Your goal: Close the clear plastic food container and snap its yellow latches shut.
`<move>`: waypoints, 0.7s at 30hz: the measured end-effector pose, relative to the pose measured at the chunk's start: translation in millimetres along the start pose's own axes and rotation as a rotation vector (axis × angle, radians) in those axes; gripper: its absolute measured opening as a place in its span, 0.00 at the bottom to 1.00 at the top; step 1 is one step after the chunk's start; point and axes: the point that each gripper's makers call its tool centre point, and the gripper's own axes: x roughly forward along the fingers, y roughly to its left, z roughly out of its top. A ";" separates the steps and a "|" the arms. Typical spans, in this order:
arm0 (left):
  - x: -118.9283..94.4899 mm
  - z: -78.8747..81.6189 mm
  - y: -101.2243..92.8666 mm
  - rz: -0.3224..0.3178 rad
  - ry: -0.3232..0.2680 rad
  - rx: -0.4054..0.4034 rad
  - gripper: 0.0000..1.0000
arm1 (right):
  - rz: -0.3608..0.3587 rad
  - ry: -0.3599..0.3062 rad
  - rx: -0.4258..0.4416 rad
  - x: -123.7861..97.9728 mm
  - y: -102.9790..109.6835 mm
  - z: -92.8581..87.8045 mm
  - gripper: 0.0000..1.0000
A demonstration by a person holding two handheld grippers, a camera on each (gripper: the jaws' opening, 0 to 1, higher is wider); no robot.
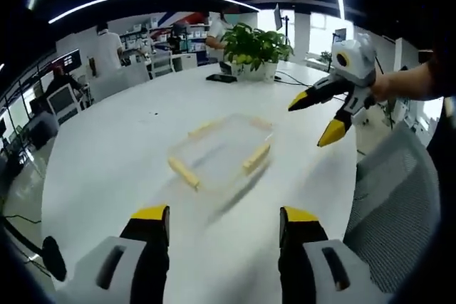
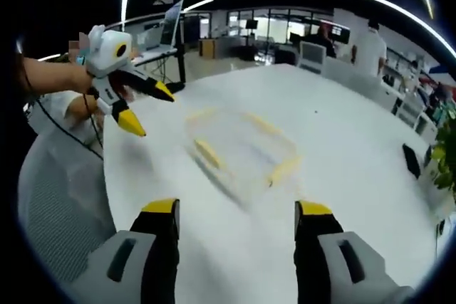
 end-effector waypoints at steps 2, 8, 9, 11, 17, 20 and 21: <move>-6.1 -1.7 -4.4 0.006 -0.005 -0.006 0.59 | -0.027 -0.016 0.026 -7.5 0.3 -1.1 0.65; -22.9 -3.6 -16.7 0.024 -0.041 -0.064 0.66 | -0.060 -0.037 0.061 -26.0 4.6 -8.4 0.70; -25.6 -2.9 -18.5 0.026 -0.051 -0.071 0.66 | -0.061 -0.045 0.069 -28.8 5.4 -8.5 0.72; -31.1 -2.4 -22.5 0.032 -0.069 -0.078 0.68 | -0.065 -0.063 0.087 -34.7 6.7 -9.3 0.75; -46.3 -2.9 -29.7 0.068 -0.100 -0.115 0.75 | -0.080 -0.069 0.087 -49.6 10.9 -15.5 0.84; -50.9 -4.4 -31.7 0.089 -0.096 -0.098 0.82 | -0.078 -0.066 0.086 -53.7 13.5 -17.6 0.90; -53.0 -4.9 -31.6 0.096 -0.096 -0.099 0.84 | -0.080 -0.066 0.081 -54.9 13.8 -18.3 0.90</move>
